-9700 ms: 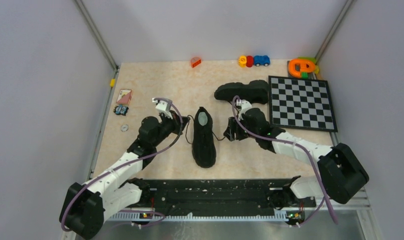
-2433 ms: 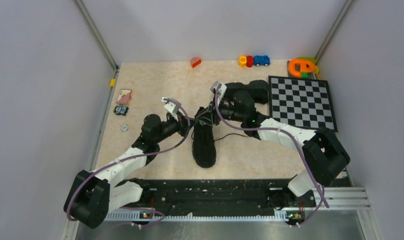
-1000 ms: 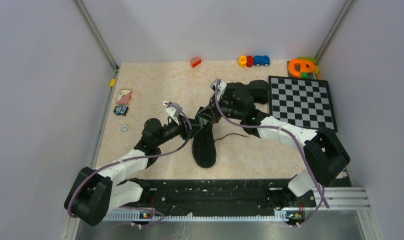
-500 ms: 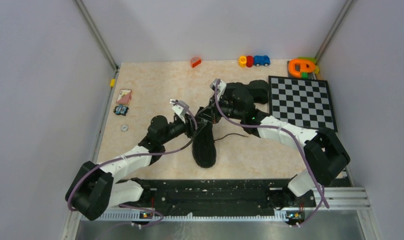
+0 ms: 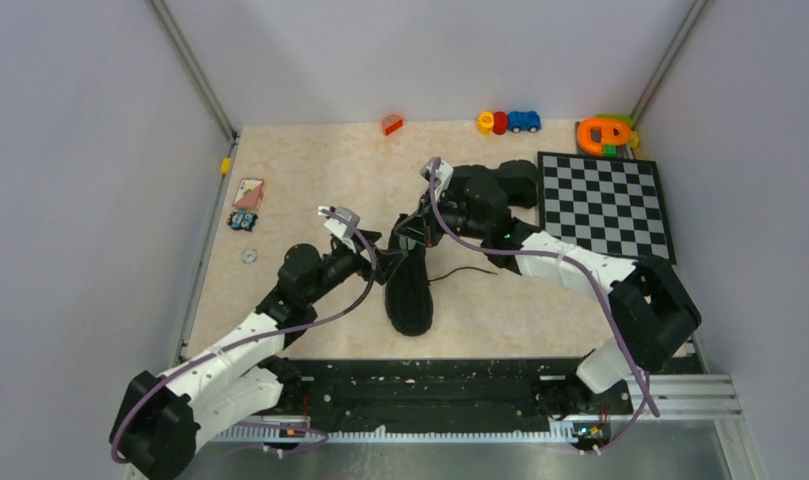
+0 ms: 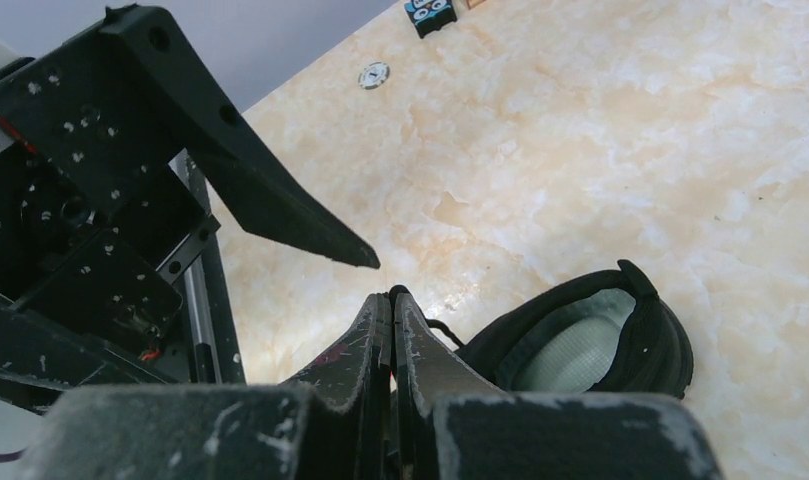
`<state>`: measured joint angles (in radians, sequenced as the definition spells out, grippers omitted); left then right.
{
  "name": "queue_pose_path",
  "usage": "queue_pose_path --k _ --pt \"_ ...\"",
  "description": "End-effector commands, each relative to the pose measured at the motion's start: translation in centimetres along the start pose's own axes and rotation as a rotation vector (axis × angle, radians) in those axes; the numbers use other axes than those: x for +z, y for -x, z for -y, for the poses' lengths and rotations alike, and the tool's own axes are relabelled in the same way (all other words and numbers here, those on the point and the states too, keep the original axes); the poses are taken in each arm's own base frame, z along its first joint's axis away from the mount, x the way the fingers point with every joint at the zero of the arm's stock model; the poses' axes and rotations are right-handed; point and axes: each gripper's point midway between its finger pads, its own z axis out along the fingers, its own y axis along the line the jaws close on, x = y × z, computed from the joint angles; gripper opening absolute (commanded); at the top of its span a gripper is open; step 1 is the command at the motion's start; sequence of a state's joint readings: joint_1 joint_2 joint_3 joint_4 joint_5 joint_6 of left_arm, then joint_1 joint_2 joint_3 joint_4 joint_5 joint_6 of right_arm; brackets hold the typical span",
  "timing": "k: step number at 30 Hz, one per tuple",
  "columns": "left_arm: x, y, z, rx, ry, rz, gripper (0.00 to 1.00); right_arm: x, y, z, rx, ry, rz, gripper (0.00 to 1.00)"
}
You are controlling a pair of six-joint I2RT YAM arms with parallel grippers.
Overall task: Tie the shoes
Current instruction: Wrap the shoelace around the shoelace.
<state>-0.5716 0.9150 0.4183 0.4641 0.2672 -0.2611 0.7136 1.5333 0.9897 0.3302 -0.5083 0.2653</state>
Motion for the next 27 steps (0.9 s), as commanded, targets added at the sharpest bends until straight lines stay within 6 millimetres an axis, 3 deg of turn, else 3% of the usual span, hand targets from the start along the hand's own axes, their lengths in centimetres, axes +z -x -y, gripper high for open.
queue_pose_path --k 1,8,18,27 --pt "0.3 0.4 -0.9 0.002 0.057 0.006 0.82 0.0 3.6 -1.7 -0.043 0.035 0.083 0.0" --pt "2.9 0.4 -1.0 0.009 0.034 -0.013 0.86 0.0 3.9 -1.8 -0.012 0.034 0.086 0.0" --pt "4.1 0.5 -0.6 0.037 0.025 0.009 0.87 0.1 3.9 -1.9 -0.005 0.035 0.069 0.0" --pt "4.4 0.2 -1.0 0.085 0.065 0.009 0.57 0.1 3.6 -1.7 0.0 0.025 0.062 0.0"
